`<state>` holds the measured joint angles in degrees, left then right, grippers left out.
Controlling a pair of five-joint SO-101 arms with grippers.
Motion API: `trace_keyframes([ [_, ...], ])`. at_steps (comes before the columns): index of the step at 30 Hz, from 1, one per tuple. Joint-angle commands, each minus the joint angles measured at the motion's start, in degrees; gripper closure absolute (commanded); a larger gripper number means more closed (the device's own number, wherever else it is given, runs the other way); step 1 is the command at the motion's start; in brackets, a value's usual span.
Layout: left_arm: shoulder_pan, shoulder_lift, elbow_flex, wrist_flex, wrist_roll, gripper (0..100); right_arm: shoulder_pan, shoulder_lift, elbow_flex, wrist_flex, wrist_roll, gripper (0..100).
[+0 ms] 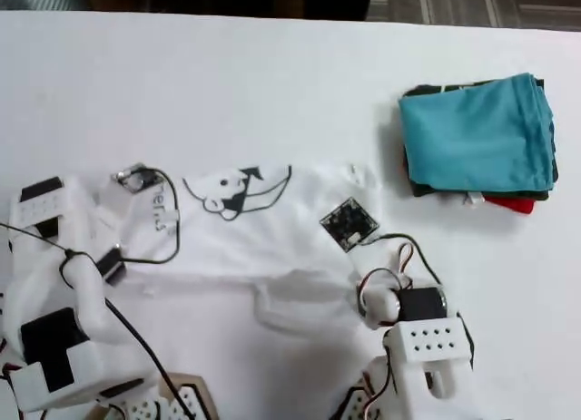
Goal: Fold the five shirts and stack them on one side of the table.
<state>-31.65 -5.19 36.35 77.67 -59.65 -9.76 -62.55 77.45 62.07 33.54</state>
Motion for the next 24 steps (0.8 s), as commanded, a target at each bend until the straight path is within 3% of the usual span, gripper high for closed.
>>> trace_keyframes([
  [1, 0.2, -2.6, -0.7, 0.7, -0.5, 84, 0.2, -1.8, -0.3, -0.4, 0.2, 85.6],
  [5, -0.4, -2.6, -3.7, 1.9, -0.4, 77, 0.2, -1.8, -0.6, -0.6, 0.2, 78.1],
  [11, -2.3, -2.3, -20.9, 10.5, -0.3, 81, 0.2, -1.8, -5.4, 1.3, -0.1, 77.9],
  [14, -0.7, -2.2, -25.7, 11.5, 4.0, 89, 0.3, -1.8, -12.1, 3.1, -0.3, 78.0],
  [16, 1.7, -2.1, -25.9, 11.3, 6.8, 99, 0.5, -1.5, -16.6, 3.2, -0.3, 83.5],
  [18, 4.0, -2.1, -25.0, 9.8, 8.8, 97, 0.2, -1.3, -20.0, 2.3, -0.4, 99.1],
  [20, 6.0, -2.1, -24.0, 6.8, 12.4, 97, 0.2, -1.3, -21.7, 0.8, -0.4, 95.4],
  [24, 9.1, -1.0, -21.1, 0.3, 19.4, 97, 0.3, -1.2, -22.9, -3.4, -0.4, 97.7],
])
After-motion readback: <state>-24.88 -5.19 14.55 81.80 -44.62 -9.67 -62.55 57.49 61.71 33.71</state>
